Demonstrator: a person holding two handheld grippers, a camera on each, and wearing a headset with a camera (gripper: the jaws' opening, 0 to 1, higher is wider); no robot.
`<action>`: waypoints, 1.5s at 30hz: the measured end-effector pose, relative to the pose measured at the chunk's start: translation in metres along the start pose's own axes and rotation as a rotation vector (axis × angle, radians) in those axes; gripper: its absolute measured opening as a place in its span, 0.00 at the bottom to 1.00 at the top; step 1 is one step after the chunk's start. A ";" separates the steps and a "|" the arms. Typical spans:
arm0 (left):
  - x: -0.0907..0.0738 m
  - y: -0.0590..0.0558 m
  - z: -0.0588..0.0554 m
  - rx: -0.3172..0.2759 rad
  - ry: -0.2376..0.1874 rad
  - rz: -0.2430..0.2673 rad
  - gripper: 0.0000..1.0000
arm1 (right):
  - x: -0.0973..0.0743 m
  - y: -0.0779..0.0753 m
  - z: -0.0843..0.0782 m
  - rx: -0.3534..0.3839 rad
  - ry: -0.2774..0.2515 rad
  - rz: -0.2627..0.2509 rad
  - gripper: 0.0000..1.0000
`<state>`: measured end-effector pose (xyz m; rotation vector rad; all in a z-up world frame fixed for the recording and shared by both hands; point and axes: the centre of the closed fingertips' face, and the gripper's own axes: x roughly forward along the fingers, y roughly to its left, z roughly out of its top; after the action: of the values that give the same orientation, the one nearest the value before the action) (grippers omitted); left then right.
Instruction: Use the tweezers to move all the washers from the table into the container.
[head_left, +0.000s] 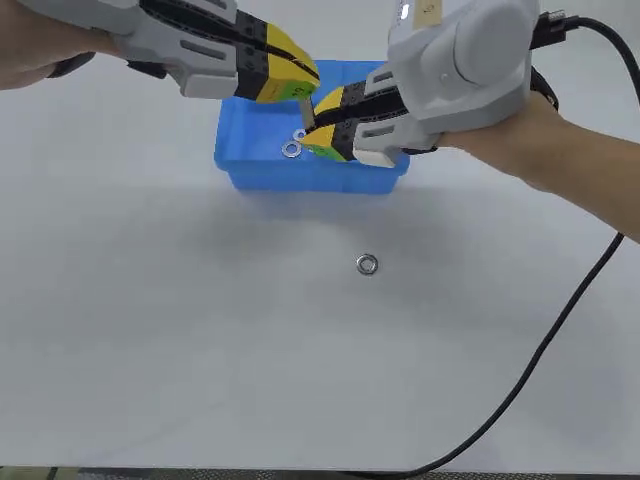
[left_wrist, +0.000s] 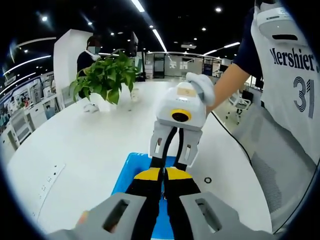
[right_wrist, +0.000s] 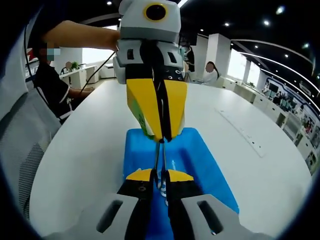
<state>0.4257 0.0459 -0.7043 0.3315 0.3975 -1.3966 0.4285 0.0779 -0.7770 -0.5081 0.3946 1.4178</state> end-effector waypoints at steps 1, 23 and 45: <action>0.000 0.000 0.000 -0.002 0.000 -0.001 0.05 | 0.000 0.000 0.000 0.002 0.001 0.000 0.10; -0.003 -0.008 0.013 0.028 0.008 0.013 0.05 | -0.012 0.001 0.009 -0.033 -0.002 -0.032 0.11; -0.020 -0.048 0.060 0.077 -0.037 0.015 0.05 | -0.056 0.027 0.042 -0.077 -0.062 -0.077 0.11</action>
<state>0.3804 0.0293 -0.6410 0.3702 0.3115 -1.4039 0.3930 0.0568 -0.7143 -0.5351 0.2687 1.3749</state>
